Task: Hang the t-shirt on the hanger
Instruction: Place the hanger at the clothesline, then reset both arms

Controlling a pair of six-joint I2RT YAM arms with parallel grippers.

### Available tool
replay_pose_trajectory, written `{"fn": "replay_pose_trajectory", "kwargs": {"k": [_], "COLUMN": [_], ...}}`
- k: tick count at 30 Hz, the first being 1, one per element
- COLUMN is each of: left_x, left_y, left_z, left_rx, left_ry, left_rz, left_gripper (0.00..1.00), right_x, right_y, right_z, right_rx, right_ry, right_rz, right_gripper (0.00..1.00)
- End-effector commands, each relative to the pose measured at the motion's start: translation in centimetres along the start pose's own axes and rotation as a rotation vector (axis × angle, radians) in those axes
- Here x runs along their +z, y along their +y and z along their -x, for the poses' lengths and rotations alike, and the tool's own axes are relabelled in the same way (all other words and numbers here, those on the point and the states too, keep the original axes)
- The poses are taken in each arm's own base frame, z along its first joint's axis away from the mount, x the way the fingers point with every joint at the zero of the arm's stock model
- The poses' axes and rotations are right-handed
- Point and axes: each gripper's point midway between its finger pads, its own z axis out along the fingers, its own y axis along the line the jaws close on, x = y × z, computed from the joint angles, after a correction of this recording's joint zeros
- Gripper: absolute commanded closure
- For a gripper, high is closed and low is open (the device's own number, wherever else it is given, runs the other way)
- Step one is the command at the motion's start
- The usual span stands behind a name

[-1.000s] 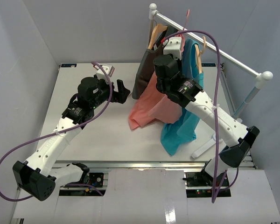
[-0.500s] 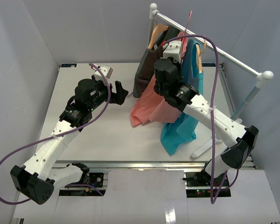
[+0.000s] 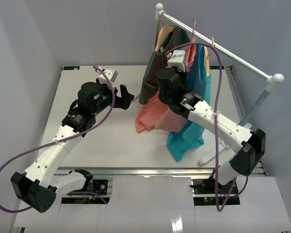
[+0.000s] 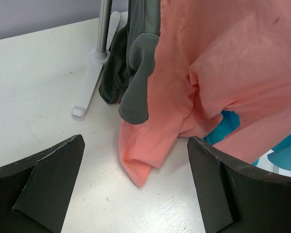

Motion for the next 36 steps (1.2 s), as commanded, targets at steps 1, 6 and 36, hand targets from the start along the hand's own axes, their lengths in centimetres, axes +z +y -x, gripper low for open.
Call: {"fn": "replay_pose_trajectory", "kwargs": {"k": [1,6,36], "left_x": [0.0,0.1,-3.1], "left_y": [-0.2,-0.5,-8.7], "left_z": [-0.3,-0.1,-3.7], "left_rx": [-0.004,-0.015,-0.119], "left_ry": [0.006,0.005,-0.033], "left_rz": [-0.013,-0.028,-0.297], "left_gripper": [0.02,0.02,0.02], "right_x": [0.1,0.0,-15.3], "right_y": [-1.3,-1.2,5.0], "right_z": [1.0,1.2,2.9], "right_rx": [0.12,0.104,0.037], "right_ry": [-0.016,-0.012,-0.024], "right_rz": [-0.049,-0.025,1.086], "right_gripper": [0.89,0.65,0.01]}}
